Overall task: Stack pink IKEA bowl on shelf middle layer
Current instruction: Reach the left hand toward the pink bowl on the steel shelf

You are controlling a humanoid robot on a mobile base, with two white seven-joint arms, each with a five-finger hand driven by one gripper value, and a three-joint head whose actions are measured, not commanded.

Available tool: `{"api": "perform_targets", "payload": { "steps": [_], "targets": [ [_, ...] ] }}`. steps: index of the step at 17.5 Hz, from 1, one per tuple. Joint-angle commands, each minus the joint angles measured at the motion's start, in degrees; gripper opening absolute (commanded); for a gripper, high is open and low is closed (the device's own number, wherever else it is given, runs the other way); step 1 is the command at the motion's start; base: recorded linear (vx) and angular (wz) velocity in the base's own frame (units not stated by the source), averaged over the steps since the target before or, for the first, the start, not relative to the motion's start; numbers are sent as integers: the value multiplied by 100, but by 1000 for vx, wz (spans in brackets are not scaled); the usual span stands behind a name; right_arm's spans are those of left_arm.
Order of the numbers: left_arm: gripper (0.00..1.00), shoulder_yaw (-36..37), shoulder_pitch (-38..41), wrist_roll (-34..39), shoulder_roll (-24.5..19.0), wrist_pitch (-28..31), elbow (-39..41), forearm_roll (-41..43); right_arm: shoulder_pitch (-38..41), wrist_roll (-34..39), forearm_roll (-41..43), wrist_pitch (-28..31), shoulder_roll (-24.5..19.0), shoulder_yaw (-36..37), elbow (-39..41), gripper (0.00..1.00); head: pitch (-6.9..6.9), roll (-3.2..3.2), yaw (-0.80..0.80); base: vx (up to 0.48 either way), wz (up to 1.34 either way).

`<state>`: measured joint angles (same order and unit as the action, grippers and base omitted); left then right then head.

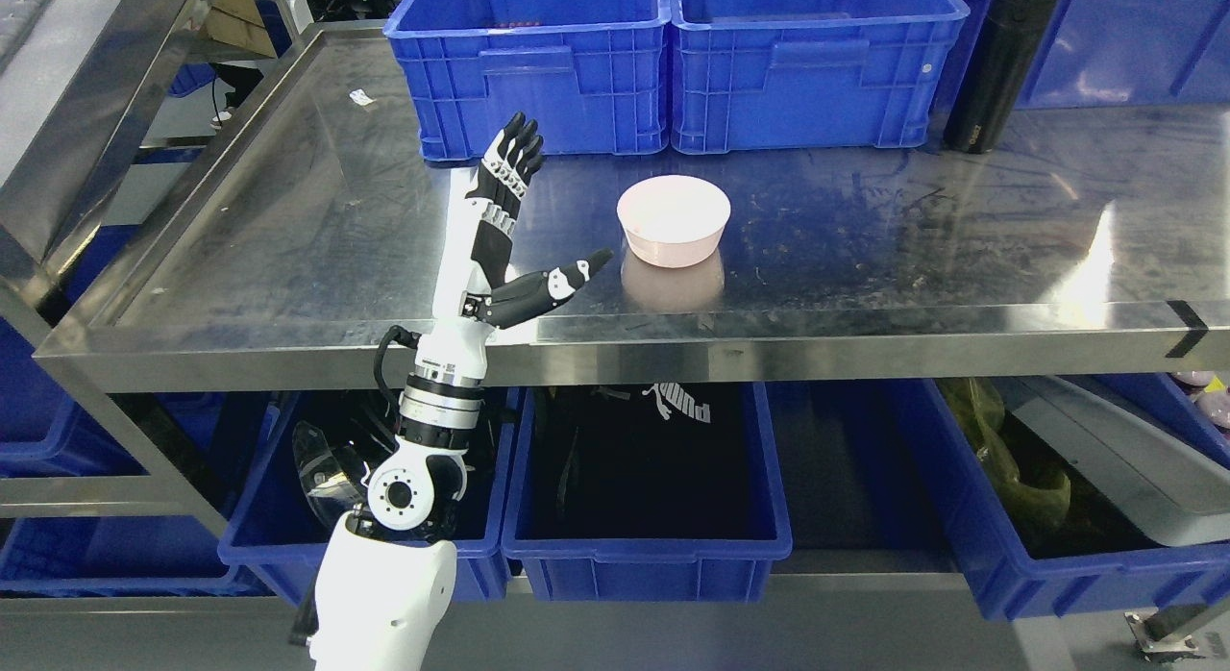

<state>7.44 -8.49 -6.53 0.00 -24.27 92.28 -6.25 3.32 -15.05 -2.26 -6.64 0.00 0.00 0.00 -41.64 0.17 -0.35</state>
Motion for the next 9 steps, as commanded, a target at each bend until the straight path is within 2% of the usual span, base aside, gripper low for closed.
{"api": "perform_targets", "payload": {
  "steps": [1, 5, 6, 9],
  "targets": [
    [100, -112, 49, -32, -100, 62, 9, 1, 2, 2, -2, 5, 100, -18, 100, 100, 0, 0, 0, 96, -22],
    [100, -76, -353, -85, -100, -43, 9, 71, 2, 2, -2, 5, 100, -17, 100, 100, 0, 0, 0, 55, -32],
    [96, -7, -790, -215, -100, 44, 9, 567, 2, 2, -2, 5, 100, -17, 100, 100, 0, 0, 0, 38, -47],
    [95, 379, -1863, -680, -289, 710, 18, 3070, 2, 2, -2, 5, 100, -18, 100, 100, 0, 0, 0, 15, -6]
  ]
}}
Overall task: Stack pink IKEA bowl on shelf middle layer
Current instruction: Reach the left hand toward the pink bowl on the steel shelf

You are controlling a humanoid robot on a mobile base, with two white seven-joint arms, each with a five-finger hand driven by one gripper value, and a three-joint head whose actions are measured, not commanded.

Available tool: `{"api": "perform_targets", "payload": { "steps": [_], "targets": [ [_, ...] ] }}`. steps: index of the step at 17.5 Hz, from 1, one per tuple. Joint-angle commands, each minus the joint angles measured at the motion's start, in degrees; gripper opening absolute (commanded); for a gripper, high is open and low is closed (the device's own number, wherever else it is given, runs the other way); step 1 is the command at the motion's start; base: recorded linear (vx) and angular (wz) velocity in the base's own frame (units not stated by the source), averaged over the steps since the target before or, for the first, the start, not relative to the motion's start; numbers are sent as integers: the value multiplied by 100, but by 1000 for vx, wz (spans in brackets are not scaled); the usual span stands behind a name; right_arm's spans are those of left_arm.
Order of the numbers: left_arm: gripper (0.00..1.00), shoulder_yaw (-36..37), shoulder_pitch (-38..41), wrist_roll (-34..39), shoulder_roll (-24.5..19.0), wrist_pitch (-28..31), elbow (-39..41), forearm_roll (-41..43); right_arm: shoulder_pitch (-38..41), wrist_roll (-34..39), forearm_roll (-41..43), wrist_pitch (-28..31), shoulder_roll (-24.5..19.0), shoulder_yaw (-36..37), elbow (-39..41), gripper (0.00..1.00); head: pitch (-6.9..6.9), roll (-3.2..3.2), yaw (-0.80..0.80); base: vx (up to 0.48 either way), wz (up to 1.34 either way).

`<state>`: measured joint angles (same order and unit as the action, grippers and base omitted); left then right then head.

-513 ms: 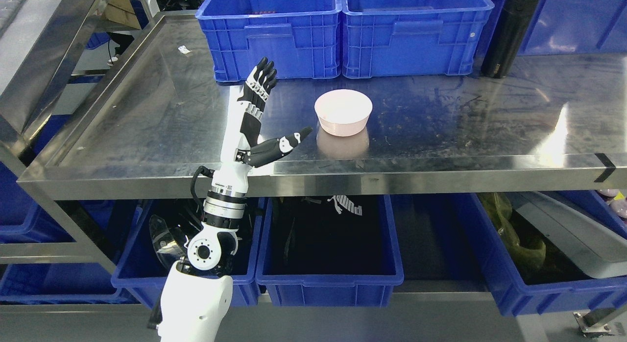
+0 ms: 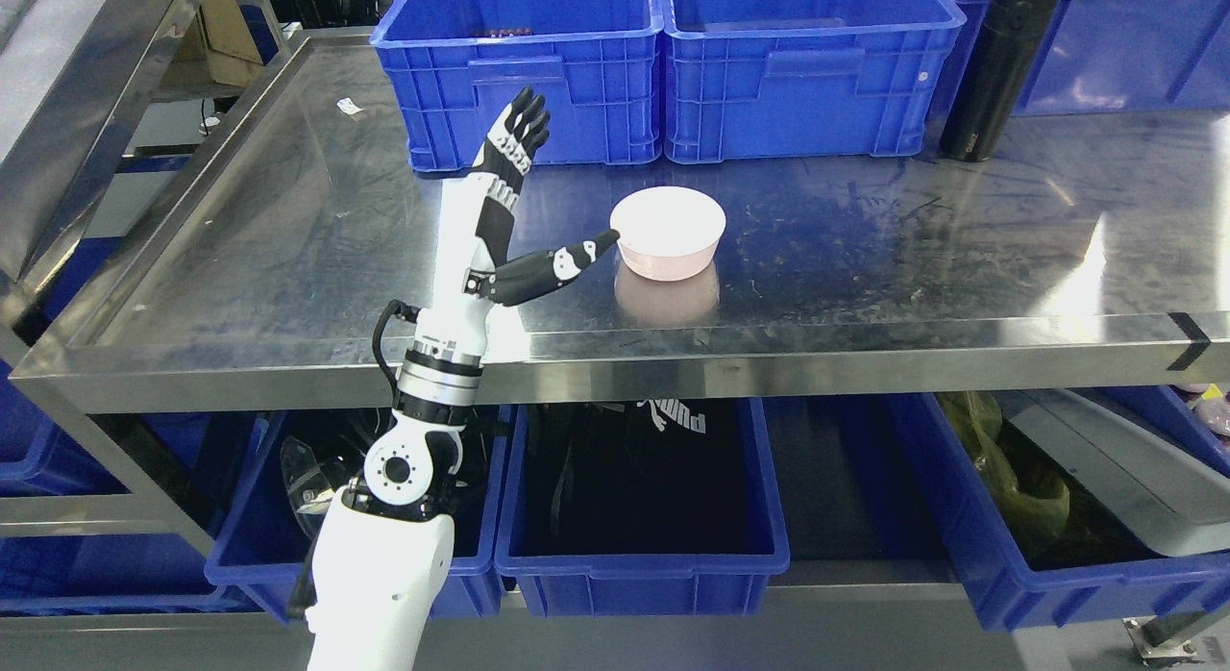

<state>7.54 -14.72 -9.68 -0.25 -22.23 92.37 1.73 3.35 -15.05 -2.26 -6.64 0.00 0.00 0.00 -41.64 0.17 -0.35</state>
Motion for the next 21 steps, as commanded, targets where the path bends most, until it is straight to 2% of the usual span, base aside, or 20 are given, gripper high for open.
{"api": "perform_targets", "payload": {
  "steps": [1, 4, 7, 8, 10, 11, 13, 17, 21],
  "targets": [
    [95, 528, -1557, -803, -396, 874, 9, 2940, -1, 2, -3, 5, 100, -18, 100, 100, 0, 0, 0, 0, 0],
    [95, 739, -2183, -1745, -651, 1027, 1, 4490, -1, 2, -3, 5, 100, -18, 100, 100, 0, 0, 0, -3, -6],
    [94, 1554, -2490, -2808, -1554, 1036, 9, 4854, -1, 2, 6, 5, 100, -26, 100, 100, 0, 0, 0, 2, 0],
    [93, 1836, -2596, -2838, -1601, 1036, 1, 4854, -1, 2, -3, 5, 100, -18, 100, 100, 0, 0, 0, 4, -20],
    [90, 2181, -2878, -2952, -1488, 1088, -17, 4880, -1, 2, 6, 5, 100, -26, 100, 100, 0, 0, 0, 4, 13],
    [91, 2199, -2957, -3065, -1261, 1097, -86, 4968, -1, 2, -3, 5, 100, -26, 100, 100, 0, 0, 0, 0, 0],
    [93, 2173, -3045, -3941, -646, 1089, -236, 5144, -1, 2, 6, 5, 100, -26, 100, 100, 0, 0, 0, 0, 0],
    [93, 2173, -3107, -4866, -626, 1211, -351, 5494, -1, 2, -3, 5, 100, -18, 100, 100, 0, 0, 0, 0, 0],
    [92, 2199, -3274, -5070, -809, 1440, -719, 5742, -1, 2, -3, 5, 100, -26, 100, 100, 0, 0, 0, 0, 0]
  ]
}}
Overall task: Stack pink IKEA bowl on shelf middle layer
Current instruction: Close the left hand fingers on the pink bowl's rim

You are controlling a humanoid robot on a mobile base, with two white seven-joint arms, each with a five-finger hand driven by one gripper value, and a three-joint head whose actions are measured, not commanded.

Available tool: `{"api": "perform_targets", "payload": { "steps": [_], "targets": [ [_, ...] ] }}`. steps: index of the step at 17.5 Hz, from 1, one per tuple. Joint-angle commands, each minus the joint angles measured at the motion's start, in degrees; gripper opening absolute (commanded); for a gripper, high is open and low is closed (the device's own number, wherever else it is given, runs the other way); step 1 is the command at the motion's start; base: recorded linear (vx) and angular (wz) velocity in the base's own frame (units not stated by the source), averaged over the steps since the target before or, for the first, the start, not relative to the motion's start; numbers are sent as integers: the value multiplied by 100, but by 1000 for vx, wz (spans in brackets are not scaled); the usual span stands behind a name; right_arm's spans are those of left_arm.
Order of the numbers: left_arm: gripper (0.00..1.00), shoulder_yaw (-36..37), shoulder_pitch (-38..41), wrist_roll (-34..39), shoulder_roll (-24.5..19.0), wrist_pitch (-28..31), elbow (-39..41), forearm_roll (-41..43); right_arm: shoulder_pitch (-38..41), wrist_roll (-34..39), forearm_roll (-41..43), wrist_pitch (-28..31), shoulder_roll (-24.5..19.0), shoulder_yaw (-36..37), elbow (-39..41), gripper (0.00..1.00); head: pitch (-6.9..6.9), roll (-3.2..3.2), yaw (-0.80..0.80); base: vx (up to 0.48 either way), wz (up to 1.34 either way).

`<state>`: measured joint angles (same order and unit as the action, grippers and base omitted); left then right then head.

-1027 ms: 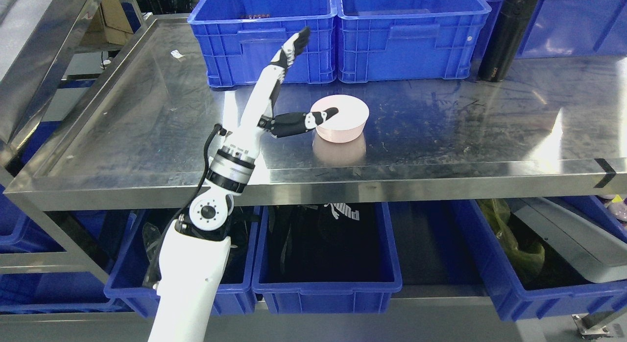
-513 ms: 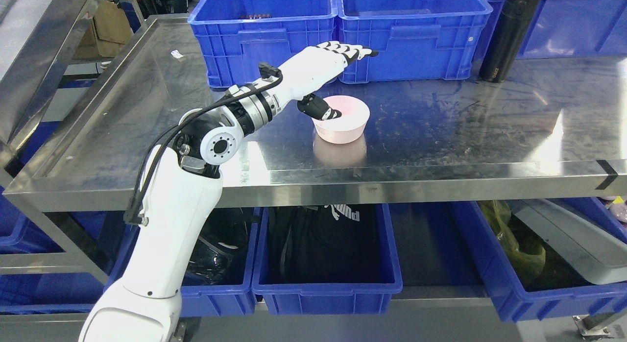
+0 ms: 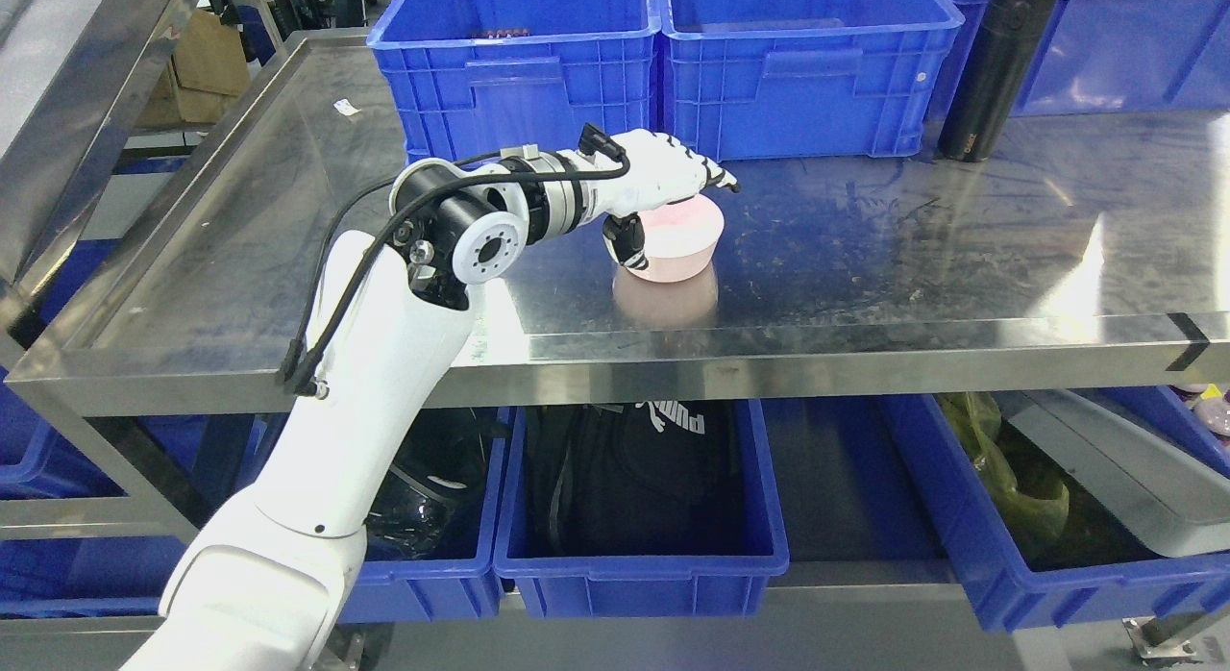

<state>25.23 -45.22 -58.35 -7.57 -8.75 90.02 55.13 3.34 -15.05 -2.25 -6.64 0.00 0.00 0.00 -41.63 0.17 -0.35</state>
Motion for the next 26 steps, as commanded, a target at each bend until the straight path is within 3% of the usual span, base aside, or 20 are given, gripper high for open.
{"api": "perform_targets", "payload": {
  "steps": [1, 8, 14, 19, 21, 23, 26],
  "targets": [
    [92, 430, -224, -203, -104, 93, -537, 419, 0, 2, 5, 5, 100, -26, 100, 100, 0, 0, 0, 0, 0],
    [89, 386, -259, -185, -17, 49, -1143, 419, 0, 2, -4, 5, 100, -26, 100, 100, 0, 0, 0, 0, 0],
    [86, 299, -268, 17, 343, -21, -1706, 376, 0, 2, -4, 5, 100, -18, 100, 100, 0, 0, 0, 0, 0],
    [74, 210, -259, -27, 476, -302, -1926, 384, 0, 2, 5, 5, 100, -18, 100, 100, 0, 0, 0, 0, 0],
    [66, 175, -259, -53, 467, -495, -1961, 393, 0, 2, -4, 5, 100, -26, 100, 100, 0, 0, 0, 0, 0],
    [51, -26, -251, -115, 467, -618, -2049, 384, 0, 2, -4, 5, 100, -26, 100, 100, 0, 0, 0, 0, 0],
    [11, -439, -242, -308, 485, -1363, -2120, 358, 0, 2, 5, 5, 100, -26, 100, 100, 0, 0, 0, 0, 0]
  ]
}}
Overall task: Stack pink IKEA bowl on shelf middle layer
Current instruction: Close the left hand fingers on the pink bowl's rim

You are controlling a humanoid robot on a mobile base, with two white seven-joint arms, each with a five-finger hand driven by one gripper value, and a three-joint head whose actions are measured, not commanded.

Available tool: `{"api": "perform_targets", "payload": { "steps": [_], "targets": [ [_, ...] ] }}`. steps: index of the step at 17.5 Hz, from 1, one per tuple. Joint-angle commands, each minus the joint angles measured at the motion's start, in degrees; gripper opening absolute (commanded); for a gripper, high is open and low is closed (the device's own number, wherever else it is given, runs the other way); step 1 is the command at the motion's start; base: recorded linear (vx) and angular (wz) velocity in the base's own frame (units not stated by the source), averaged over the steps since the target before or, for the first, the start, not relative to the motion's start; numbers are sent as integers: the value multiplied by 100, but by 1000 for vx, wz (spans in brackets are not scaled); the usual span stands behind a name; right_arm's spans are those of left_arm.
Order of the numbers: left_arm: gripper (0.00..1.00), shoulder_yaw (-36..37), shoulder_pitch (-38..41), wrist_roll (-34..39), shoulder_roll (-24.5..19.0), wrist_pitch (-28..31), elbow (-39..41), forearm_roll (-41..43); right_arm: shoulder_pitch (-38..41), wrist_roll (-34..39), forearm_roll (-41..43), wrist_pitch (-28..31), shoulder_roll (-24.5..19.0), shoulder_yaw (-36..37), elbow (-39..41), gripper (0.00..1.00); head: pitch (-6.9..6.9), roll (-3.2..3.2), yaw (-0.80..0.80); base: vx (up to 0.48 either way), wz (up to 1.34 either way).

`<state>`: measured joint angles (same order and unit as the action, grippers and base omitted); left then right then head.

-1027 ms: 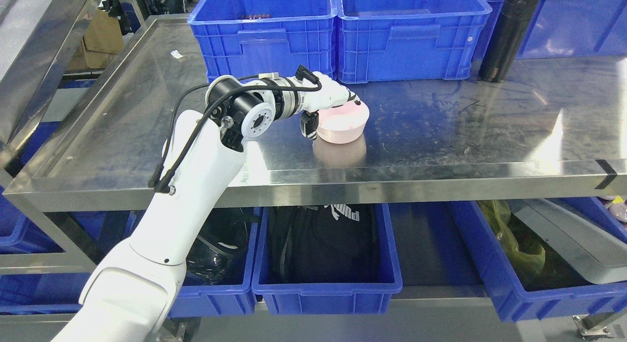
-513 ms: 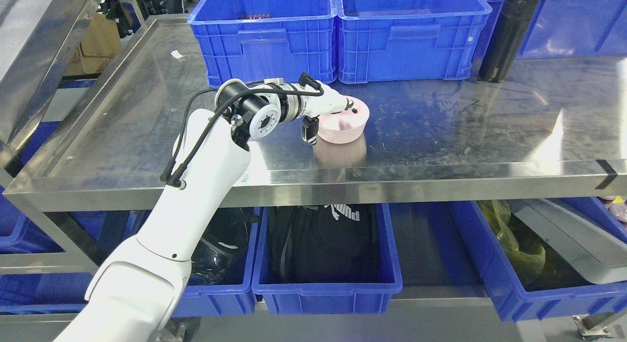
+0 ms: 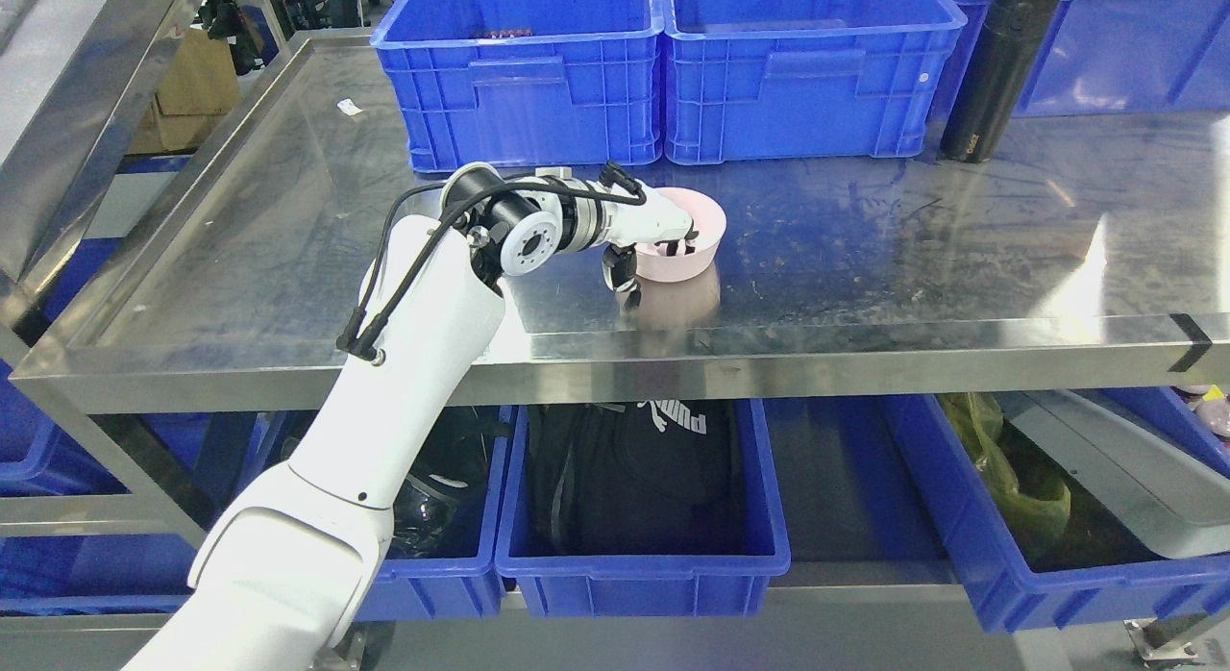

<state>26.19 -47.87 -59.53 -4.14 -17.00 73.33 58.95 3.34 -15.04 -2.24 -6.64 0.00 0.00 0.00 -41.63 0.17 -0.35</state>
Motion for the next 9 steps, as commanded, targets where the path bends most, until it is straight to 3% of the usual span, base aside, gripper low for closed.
{"api": "perform_targets", "payload": {
  "steps": [1, 9],
  "targets": [
    [3, -693, 32, -182, 159, -793, -477, -24, 0, 1, 4, 5, 100, -26, 100, 100, 0, 0, 0, 0, 0],
    [0, -2380, 50, 89, 314, -2026, -206, -226, 0, 1, 4, 5, 100, -26, 100, 100, 0, 0, 0, 3, 14]
  ]
}}
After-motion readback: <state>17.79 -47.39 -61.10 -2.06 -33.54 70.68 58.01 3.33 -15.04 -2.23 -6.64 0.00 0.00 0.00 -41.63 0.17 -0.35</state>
